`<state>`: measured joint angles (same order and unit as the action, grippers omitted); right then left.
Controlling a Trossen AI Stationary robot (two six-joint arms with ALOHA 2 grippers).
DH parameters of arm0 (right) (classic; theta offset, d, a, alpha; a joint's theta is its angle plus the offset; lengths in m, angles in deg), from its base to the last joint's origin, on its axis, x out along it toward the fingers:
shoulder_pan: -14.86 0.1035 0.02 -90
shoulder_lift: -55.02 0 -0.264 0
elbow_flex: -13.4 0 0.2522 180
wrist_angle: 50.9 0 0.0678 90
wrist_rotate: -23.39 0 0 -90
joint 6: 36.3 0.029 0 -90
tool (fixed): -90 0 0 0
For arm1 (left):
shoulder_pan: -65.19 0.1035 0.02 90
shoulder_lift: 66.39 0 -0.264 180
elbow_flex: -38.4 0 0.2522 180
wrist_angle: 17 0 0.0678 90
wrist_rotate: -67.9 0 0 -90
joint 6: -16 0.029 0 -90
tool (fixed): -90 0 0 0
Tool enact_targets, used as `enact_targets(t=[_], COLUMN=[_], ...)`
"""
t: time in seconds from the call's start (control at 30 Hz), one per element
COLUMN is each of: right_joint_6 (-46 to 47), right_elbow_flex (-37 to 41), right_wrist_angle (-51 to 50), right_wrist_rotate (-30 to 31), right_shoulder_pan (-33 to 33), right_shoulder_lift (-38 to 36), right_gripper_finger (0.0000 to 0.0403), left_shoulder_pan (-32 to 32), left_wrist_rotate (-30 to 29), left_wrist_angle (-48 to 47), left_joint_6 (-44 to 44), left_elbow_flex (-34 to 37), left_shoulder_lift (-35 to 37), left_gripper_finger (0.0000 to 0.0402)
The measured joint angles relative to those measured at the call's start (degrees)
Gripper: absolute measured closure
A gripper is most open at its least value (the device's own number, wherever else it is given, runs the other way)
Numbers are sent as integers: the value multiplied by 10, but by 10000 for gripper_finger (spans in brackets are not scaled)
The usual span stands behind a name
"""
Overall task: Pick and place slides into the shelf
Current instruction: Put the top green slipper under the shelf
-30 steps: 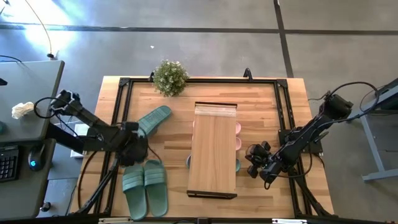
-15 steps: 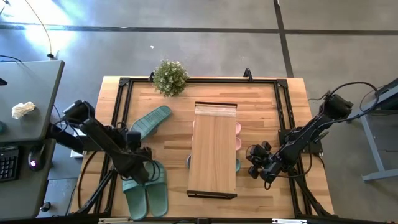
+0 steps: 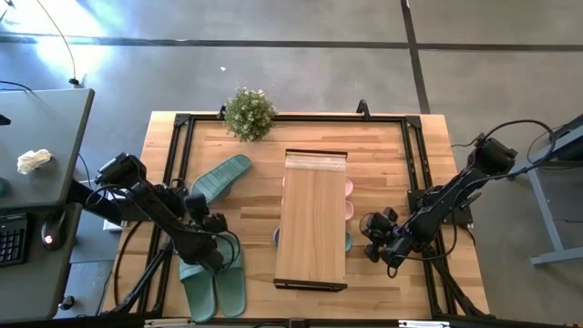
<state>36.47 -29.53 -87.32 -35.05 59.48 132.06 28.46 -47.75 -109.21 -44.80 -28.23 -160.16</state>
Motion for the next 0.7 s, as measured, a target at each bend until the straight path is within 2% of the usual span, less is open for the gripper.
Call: enact_targets(t=[0.23, 0.47, 0.7], right_joint_6=[-37, -42, 57], right_elbow_flex=[0, 0, 0], right_wrist_angle=[-14, -24, -70], right_wrist_rotate=[-51, -81, -80], right_shoulder_pan=[0, 0, 0], right_shoulder_lift=[0, 0, 0], right_gripper_finger=[402, 402, 402], left_shoulder_pan=[0, 0, 0], left_wrist_rotate=[18, -29, -35], left_wrist_angle=[1, -3, -11], left_joint_6=[64, 53, 64], left_elbow_flex=[0, 0, 0], left_shoulder_lift=[0, -2, -31], left_gripper_finger=[279, 279, 279])
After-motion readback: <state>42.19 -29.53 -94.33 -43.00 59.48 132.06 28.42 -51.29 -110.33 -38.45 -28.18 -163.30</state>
